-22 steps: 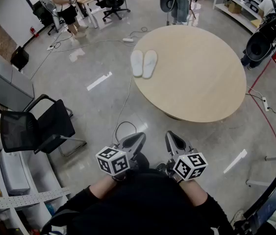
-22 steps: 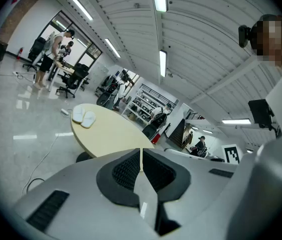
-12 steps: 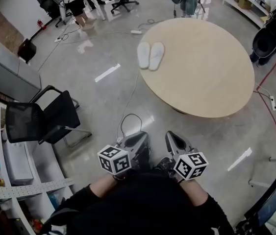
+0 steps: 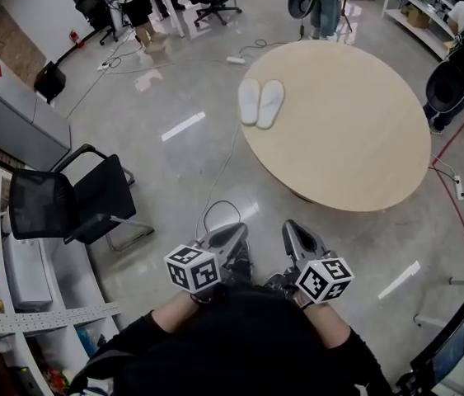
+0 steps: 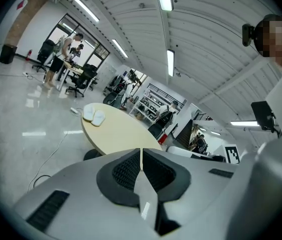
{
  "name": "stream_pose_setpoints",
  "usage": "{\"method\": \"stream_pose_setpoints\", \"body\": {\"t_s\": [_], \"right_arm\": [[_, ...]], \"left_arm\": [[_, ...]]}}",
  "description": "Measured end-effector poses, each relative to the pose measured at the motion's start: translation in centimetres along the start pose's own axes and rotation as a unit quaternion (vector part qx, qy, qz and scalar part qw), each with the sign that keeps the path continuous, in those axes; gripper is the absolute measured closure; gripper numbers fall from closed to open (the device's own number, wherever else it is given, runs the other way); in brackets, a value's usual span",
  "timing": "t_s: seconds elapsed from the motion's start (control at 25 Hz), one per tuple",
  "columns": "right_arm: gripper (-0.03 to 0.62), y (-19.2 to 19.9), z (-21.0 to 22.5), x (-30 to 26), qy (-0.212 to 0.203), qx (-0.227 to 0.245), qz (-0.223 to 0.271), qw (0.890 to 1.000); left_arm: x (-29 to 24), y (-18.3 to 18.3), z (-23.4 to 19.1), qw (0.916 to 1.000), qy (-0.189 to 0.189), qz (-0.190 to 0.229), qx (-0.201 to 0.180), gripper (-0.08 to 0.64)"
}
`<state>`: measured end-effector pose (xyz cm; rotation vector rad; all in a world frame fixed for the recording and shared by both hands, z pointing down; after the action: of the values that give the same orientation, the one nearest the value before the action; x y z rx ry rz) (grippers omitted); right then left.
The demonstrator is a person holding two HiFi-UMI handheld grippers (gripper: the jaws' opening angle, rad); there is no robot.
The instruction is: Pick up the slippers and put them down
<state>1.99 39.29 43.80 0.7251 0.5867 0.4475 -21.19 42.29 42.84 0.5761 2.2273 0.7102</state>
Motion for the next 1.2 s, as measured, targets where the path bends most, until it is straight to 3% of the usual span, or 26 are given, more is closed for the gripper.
{"method": "stream_pose_setpoints", "body": {"t_s": [0.32,0.6,1.2], "right_arm": [[0.575,-3.4,1.3,-2.6,0.042,0.003,0.015,0.999],[0.575,-6.5,1.6,-8.1,0.067,0.006,0.008,0.998],[0.575,-9.2,0.5,-19.0,0.096,0.000,-0.045,0.994]], "left_arm": [[-2.4,-4.3,-2.8,0.9997,0.025,0.006,-0.003,0.535],[-3.7,-9.4,-7.1,0.9991,0.040,0.004,-0.010,0.535],[-4.1,-14.7,-17.6,0.9950,0.076,0.015,0.064,0.535]]}}
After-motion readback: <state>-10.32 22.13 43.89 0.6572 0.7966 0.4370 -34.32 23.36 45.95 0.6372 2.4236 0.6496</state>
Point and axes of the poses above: the fingertips, and each gripper's own axes: x backward along the fingers, z to its right, y out of its underside, the point moved 10 cm from there along x, backward along the fingers, and after that the axes turned 13 degrees about -z, right-handed, at the moved point
